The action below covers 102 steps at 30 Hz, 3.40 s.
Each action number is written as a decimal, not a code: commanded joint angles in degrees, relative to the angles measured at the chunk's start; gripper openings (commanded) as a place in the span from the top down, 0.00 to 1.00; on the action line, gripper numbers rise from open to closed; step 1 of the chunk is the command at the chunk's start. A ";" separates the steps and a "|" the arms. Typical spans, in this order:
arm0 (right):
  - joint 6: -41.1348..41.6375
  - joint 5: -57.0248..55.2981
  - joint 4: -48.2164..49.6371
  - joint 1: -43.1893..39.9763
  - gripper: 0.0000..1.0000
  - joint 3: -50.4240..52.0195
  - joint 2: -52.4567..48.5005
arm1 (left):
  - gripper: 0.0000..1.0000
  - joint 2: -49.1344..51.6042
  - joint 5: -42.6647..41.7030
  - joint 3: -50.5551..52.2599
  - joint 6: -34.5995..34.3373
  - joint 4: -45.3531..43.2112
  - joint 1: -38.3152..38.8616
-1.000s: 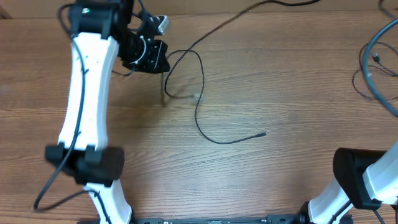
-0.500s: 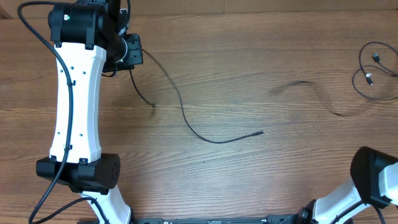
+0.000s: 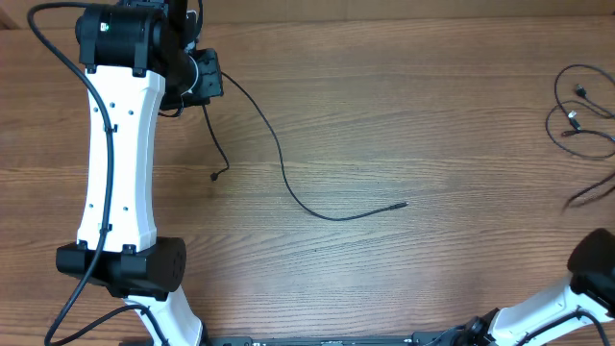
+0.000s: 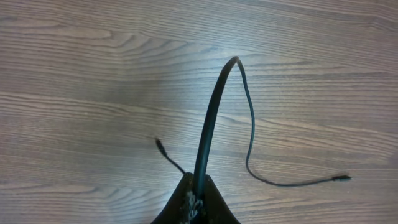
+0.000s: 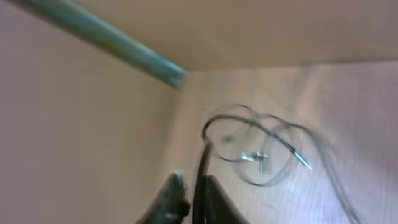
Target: Untangle cables
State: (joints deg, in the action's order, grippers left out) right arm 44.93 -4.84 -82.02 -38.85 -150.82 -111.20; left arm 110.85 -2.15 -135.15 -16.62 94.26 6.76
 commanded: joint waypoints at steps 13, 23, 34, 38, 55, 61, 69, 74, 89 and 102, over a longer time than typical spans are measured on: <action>-15.76 22.58 -1.07 -0.07 0.00 16.94 -0.79 | 0.96 0.15 -4.15 -0.22 -1.14 -5.03 5.88; -53.57 48.92 -14.29 12.50 0.00 17.00 -0.79 | 0.96 0.35 -32.52 -0.48 17.73 -9.22 7.74; -65.24 60.17 -13.53 31.39 0.00 22.64 -3.43 | 0.96 0.31 -53.75 -5.90 12.87 -17.66 1.09; -76.41 70.36 -11.82 37.73 0.01 29.44 -3.96 | 0.96 0.31 -58.25 -6.14 7.48 -23.47 1.14; -62.64 59.95 25.86 51.76 0.18 36.92 -3.96 | 0.96 0.31 -65.51 -6.14 -7.74 -33.11 -1.31; -62.64 57.59 32.72 54.23 0.28 36.92 -3.98 | 0.96 0.31 -67.34 -6.14 -9.90 -35.45 -2.47; -59.10 56.74 39.76 57.90 0.96 36.92 -4.02 | 0.96 0.31 -70.97 -6.12 -16.41 -42.64 -5.68; -47.19 55.84 39.15 56.92 0.96 36.76 -3.98 | 0.79 0.37 -69.59 -6.12 -14.82 -41.38 -7.39; -28.20 43.85 28.72 38.73 0.96 32.22 7.87 | 0.23 0.42 -34.18 -6.05 -2.14 -13.73 -5.62; -12.66 56.06 24.72 6.21 0.96 18.84 13.38 | 0.23 0.42 -19.21 -5.90 2.08 -9.62 1.68</action>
State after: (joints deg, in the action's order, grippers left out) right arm 26.96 46.57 -57.14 -27.57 -128.92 -99.35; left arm 110.91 -25.76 -140.09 -16.32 84.55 7.70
